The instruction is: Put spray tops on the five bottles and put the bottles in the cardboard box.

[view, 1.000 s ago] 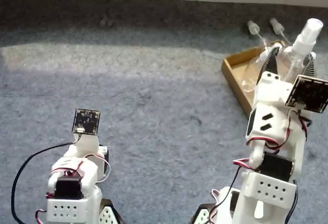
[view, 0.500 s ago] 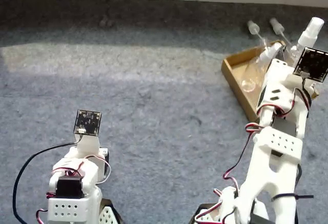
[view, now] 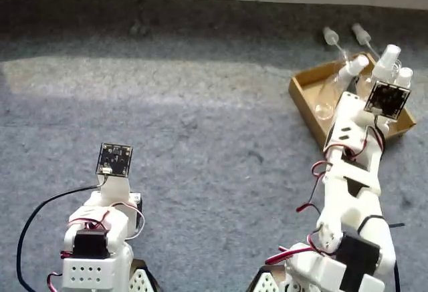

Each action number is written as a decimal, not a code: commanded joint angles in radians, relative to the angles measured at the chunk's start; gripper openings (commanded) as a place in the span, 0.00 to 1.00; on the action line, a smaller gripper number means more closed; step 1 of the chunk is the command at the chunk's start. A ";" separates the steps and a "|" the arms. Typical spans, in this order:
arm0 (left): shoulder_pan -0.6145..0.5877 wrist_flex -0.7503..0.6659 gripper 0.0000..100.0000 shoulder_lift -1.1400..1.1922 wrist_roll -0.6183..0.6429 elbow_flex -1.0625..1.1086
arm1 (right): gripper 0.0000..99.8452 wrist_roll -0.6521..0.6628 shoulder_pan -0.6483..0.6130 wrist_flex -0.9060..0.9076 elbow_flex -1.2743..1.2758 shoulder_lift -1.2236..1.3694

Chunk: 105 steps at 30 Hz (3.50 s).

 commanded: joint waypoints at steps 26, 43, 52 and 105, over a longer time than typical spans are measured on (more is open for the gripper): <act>-0.007 0.003 0.00 -0.010 -0.005 0.019 | 0.09 0.000 0.013 -0.504 0.044 0.400; -0.007 0.003 0.00 -0.010 -0.008 0.019 | 0.16 -0.003 0.012 -0.506 0.091 0.394; -0.007 0.003 0.00 -0.010 -0.008 0.019 | 0.21 0.000 0.013 -0.503 0.101 0.394; -0.001 0.003 0.01 -0.010 -0.005 0.021 | 0.25 0.048 0.004 0.880 -0.077 -0.529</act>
